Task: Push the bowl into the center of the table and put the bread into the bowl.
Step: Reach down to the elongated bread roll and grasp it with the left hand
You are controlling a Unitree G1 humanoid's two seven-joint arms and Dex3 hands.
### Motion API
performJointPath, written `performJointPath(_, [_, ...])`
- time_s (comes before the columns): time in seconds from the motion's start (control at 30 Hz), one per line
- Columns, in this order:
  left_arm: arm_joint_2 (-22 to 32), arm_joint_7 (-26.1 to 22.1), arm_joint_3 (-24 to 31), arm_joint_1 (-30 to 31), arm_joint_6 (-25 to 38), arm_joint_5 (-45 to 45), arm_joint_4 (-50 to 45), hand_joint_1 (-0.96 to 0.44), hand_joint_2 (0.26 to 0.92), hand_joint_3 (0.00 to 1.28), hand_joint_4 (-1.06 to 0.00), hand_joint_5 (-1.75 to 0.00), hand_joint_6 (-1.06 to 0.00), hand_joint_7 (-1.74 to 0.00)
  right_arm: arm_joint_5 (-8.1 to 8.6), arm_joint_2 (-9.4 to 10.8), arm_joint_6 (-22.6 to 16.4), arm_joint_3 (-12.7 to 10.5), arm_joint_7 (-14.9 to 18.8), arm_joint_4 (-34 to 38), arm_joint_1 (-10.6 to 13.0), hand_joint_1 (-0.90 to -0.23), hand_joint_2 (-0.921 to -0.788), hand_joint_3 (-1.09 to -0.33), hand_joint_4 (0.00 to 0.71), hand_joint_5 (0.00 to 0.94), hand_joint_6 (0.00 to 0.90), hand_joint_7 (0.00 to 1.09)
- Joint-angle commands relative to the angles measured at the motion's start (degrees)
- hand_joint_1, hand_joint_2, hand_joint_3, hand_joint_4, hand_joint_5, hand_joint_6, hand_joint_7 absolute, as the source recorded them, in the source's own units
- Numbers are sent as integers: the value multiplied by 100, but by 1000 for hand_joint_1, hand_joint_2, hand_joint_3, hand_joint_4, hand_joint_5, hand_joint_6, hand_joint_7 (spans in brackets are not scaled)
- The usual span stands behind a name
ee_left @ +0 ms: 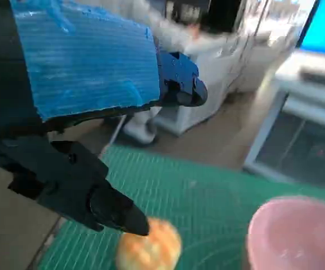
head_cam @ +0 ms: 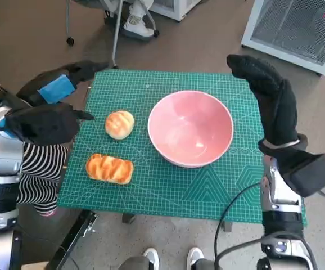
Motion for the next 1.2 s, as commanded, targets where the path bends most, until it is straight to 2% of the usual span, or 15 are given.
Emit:
performJointPath(0.03, [0, -171, -200, -287, 149, -13, 280, 152, 727, 10, -97, 0, -313, -17, -21, 27, 109, 12, -64, 44, 180, -843, -921, -723, 212, 7, 36, 592])
performJointPath(0.47, [64, -126, -571, -546, -83, 110, 1066, 83, 726, 6, -86, 0, -291, 0, 38, -7, 175, -26, -79, -117, 314, -844, -921, -721, 217, 8, 36, 595])
performJointPath(0.87, [203, -227, -544, -129, 35, 48, 584, 51, 724, 4, -88, -1, -291, -1, 96, -26, 212, -79, -52, -162, 433, -817, -921, -717, 220, 7, 42, 592])
performJointPath(1.0, [289, -448, -476, 264, 208, -97, 10, 44, 724, 4, -90, -1, -295, -2, 115, -14, 259, -76, -52, -250, 495, -813, -921, -716, 221, 7, 43, 591])
performJointPath(1.2, [519, -1223, -440, 813, 683, -408, -981, 31, 730, 6, -90, -1, -312, -9, 125, 11, 286, -60, -39, -316, 573, -806, -921, -713, 221, 6, 44, 589])
